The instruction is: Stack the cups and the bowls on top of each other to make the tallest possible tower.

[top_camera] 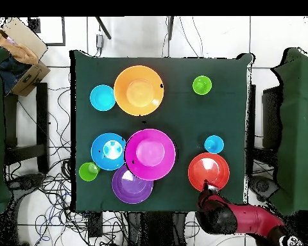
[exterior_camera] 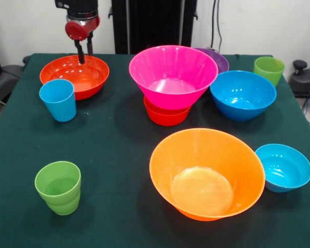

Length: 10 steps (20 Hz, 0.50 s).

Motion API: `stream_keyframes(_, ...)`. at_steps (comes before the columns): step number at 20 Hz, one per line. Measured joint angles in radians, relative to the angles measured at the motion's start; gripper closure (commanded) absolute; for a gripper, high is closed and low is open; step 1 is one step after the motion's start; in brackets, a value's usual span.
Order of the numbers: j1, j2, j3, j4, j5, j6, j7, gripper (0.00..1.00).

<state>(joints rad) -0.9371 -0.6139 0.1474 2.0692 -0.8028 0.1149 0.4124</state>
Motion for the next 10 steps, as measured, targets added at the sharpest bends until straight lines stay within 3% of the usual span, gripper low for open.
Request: stream_keyframes(10,0.023,0.0,-0.009,0.0,0.0,0.0,0.0,0.0)
